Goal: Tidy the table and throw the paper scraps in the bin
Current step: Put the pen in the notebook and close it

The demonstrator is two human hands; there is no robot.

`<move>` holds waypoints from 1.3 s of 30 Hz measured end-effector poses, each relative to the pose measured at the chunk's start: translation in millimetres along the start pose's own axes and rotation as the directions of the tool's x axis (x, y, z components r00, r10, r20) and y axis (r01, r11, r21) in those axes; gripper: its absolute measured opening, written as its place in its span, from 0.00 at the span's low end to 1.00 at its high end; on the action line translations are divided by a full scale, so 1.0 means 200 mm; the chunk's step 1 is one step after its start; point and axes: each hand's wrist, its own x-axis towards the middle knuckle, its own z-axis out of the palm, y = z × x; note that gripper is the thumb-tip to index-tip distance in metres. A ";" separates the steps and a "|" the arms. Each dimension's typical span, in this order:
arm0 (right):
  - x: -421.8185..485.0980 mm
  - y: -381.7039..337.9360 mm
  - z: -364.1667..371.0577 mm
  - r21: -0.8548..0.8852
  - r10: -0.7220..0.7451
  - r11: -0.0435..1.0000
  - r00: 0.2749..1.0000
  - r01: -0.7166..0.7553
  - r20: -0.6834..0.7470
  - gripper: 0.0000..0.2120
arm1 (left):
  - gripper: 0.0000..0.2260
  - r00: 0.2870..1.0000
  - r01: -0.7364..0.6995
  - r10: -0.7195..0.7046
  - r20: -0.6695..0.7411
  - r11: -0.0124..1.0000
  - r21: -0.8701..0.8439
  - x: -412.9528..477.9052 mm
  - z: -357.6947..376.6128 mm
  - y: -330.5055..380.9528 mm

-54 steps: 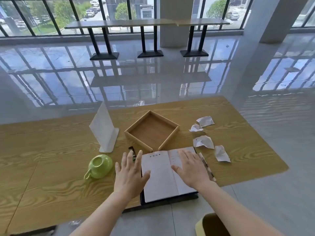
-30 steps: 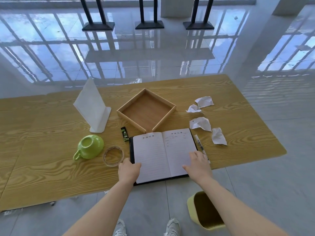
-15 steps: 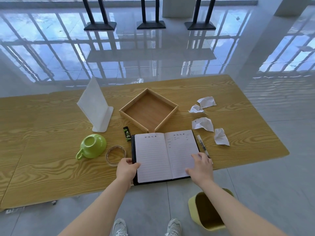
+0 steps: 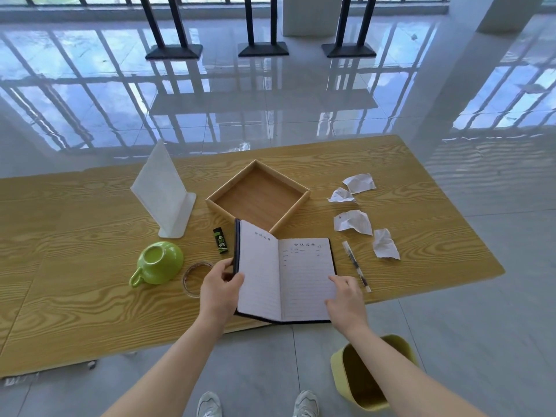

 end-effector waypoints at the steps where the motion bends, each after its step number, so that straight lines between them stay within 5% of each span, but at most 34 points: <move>1: 0.01 0.00 -0.01 0.035 0.027 0.999 1.000 -0.026 -0.002 0.23 | 0.17 1.000 -0.021 0.021 0.012 1.000 0.005 -0.02 0.02 0.02; 4: 0.04 -0.01 -0.05 0.092 0.083 0.992 0.997 -0.083 0.000 0.14 | 0.18 0.995 -0.094 0.093 0.036 0.996 0.011 -0.08 0.09 0.07; 9: 0.05 0.03 -0.08 0.233 0.172 0.956 0.984 -0.177 0.042 0.17 | 0.18 0.964 -0.259 0.249 0.091 0.959 0.119 -0.17 0.25 0.19; 15: 0.06 0.07 -0.16 0.647 0.355 0.661 0.918 -0.380 0.177 0.11 | 0.15 0.932 -0.362 0.335 0.138 0.873 0.326 -0.20 0.49 0.30; 22: 0.10 0.12 -0.19 0.754 0.327 0.487 0.893 -0.440 0.310 0.13 | 0.08 0.910 -0.413 0.334 0.246 0.682 0.604 -0.23 0.80 0.30; 32: 0.11 0.16 -0.18 0.767 0.274 0.452 0.889 -0.456 0.367 0.14 | 0.12 0.886 -0.461 0.296 0.357 0.477 0.748 -0.22 0.94 0.11; 39: 0.09 0.11 -0.23 0.774 0.141 0.481 0.907 -0.412 0.396 0.17 | 0.20 0.769 -0.639 0.426 0.476 0.512 0.574 -0.23 0.76 -0.04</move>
